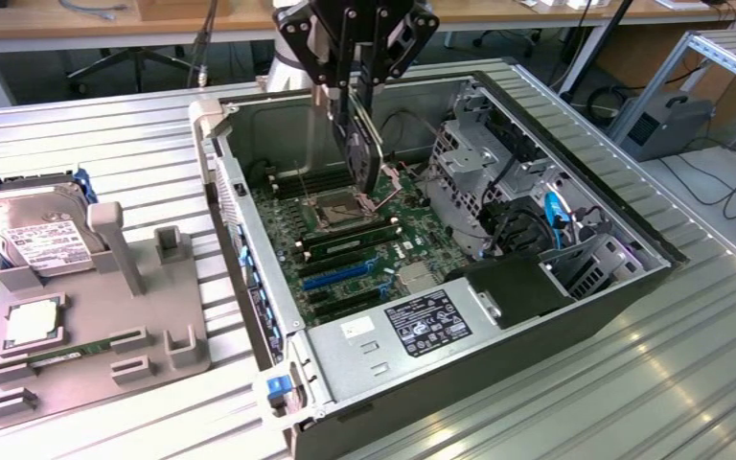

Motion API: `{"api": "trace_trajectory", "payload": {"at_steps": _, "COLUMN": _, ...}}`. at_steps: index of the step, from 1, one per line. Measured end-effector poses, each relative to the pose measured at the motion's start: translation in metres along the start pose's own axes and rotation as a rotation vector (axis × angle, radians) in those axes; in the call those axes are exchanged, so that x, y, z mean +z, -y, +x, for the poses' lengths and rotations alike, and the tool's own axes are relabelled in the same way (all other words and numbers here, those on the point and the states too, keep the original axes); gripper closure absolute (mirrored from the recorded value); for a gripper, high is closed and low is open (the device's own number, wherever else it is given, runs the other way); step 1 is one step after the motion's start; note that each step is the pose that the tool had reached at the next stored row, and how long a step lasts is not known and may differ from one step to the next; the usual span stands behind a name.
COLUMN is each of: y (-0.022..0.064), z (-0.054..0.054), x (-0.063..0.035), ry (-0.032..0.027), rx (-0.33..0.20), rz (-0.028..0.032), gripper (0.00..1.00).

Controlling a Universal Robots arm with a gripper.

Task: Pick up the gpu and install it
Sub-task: 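Pick up the gpu and move the gpu toward the slot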

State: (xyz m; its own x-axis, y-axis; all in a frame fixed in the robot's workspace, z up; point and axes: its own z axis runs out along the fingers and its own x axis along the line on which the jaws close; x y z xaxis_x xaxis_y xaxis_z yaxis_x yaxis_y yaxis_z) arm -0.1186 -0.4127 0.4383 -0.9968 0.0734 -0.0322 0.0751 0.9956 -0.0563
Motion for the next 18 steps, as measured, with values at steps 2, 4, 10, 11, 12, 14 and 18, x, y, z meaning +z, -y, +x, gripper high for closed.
{"api": "trace_trajectory", "payload": {"at_steps": 2, "y": -0.0002, "z": -0.0016, "x": 0.0006, "ry": 0.0001, "rx": 0.0, "rz": 0.0014, "gripper": 0.73}}
{"api": "trace_trajectory", "payload": {"at_steps": 4, "y": -0.0003, "z": -0.0029, "x": 0.0013, "ry": 0.0002, "rx": 0.0, "rz": 0.0025, "gripper": 0.73}}
{"api": "trace_trajectory", "payload": {"at_steps": 10, "y": -0.0006, "z": -0.0059, "x": 0.0031, "ry": 0.0003, "rx": 0.0, "rz": 0.0042, "gripper": 0.73}}
{"api": "trace_trajectory", "payload": {"at_steps": 11, "y": -0.0007, "z": -0.0063, "x": 0.0033, "ry": 0.0003, "rx": 0.0, "rz": 0.0045, "gripper": 0.73}}
{"api": "trace_trajectory", "payload": {"at_steps": 12, "y": -0.0007, "z": -0.0067, "x": 0.0036, "ry": 0.0003, "rx": 0.0, "rz": 0.0045, "gripper": 0.73}}
{"api": "trace_trajectory", "payload": {"at_steps": 14, "y": -0.0008, "z": -0.0073, "x": 0.0042, "ry": 0.0004, "rx": 0.0, "rz": 0.0048, "gripper": 0.73}}
{"api": "trace_trajectory", "payload": {"at_steps": 18, "y": -0.001, "z": -0.009, "x": 0.0057, "ry": 0.0005, "rx": 0.0, "rz": 0.006, "gripper": 0.73}}
